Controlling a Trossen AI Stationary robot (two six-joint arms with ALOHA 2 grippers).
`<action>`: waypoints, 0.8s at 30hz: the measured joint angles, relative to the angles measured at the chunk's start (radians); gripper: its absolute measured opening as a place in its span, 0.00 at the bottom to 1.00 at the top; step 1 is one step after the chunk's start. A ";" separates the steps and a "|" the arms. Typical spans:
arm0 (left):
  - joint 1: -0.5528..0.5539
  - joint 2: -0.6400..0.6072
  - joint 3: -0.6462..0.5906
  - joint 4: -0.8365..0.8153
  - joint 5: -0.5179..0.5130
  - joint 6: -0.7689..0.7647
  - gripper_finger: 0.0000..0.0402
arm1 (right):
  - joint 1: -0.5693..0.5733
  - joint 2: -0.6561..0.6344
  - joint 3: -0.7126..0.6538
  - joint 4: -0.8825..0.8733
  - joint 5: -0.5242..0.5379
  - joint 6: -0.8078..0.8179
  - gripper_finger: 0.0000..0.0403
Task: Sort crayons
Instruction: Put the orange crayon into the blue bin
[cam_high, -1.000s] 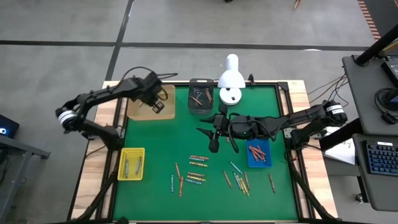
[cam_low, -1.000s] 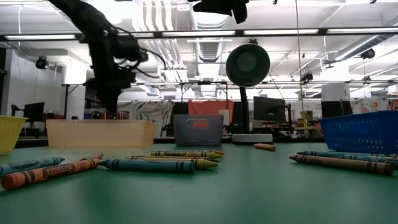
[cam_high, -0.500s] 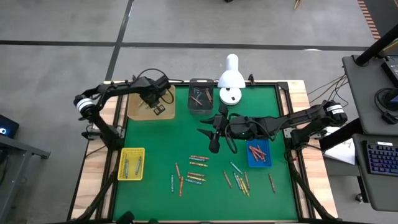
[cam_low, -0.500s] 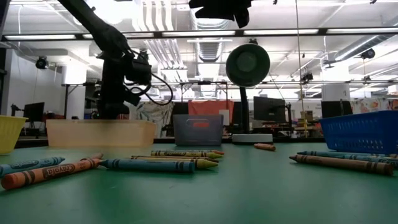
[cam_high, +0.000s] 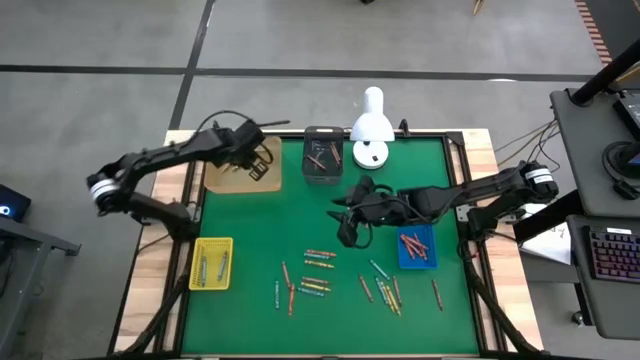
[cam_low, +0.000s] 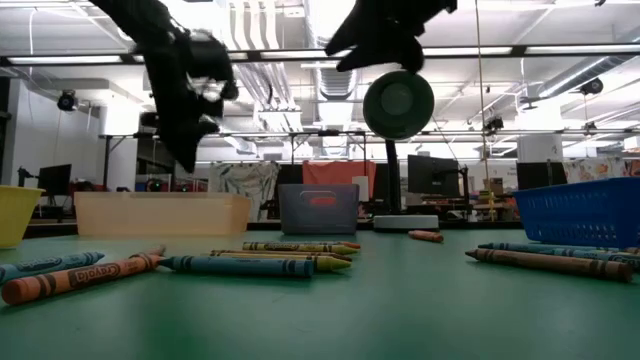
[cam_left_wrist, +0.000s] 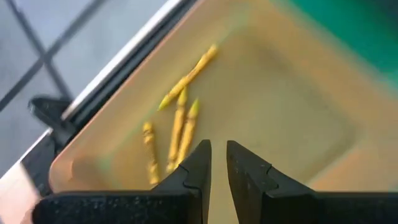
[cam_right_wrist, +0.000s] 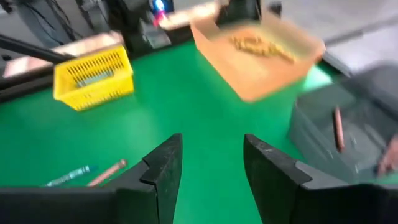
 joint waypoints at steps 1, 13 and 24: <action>-0.024 -0.036 -0.014 0.026 0.000 -0.016 0.08 | -0.001 0.000 0.011 -0.040 0.000 0.030 0.39; -0.390 -0.402 -0.325 0.683 0.000 -0.096 0.08 | -0.010 0.030 0.055 -0.249 -0.050 0.198 0.30; -0.489 -0.477 -0.491 1.136 -0.003 0.039 0.08 | -0.023 0.156 0.067 -0.492 -0.158 0.396 0.24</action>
